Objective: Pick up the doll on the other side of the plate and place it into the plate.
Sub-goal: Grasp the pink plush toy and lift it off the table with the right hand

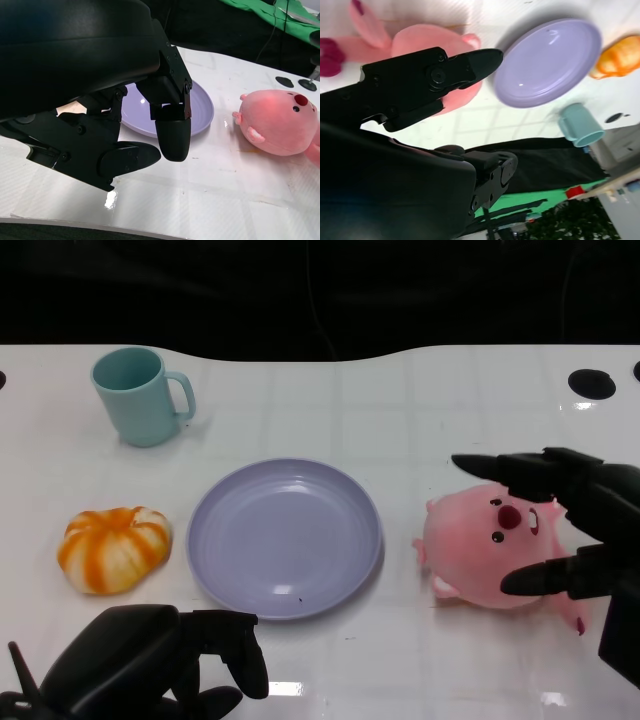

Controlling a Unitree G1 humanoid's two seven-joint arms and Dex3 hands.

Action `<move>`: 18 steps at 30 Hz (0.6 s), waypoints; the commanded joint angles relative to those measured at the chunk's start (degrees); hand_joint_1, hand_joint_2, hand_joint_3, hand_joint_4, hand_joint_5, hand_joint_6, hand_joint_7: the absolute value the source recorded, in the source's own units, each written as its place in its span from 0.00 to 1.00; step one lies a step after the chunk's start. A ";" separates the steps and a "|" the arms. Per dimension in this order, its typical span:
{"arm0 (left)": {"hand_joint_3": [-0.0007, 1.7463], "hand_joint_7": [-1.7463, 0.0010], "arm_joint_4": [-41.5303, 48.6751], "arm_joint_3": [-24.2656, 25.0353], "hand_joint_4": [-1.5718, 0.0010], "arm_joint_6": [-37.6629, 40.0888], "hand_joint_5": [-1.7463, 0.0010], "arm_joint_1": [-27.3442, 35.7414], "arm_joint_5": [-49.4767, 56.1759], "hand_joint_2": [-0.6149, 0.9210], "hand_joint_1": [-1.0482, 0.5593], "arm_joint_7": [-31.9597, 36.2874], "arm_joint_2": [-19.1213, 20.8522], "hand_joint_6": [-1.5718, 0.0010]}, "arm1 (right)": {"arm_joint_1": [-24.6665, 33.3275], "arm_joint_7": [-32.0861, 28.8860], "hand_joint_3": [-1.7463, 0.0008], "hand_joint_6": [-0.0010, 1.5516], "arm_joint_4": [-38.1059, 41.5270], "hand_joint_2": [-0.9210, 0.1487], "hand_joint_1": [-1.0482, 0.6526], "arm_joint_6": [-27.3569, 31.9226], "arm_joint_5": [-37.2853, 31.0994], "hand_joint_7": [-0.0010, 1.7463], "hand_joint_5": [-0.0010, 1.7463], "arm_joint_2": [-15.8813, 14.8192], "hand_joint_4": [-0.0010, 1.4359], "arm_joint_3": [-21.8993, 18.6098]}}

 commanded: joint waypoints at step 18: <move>0.38 0.35 0.07 -0.99 0.56 1.03 0.15 -1.37 0.71 0.88 0.52 0.00 0.36 0.53 | -19.03 10.59 0.97 0.09 18.61 0.00 0.13 9.73 -8.47 0.01 0.11 -1.85 0.02 11.62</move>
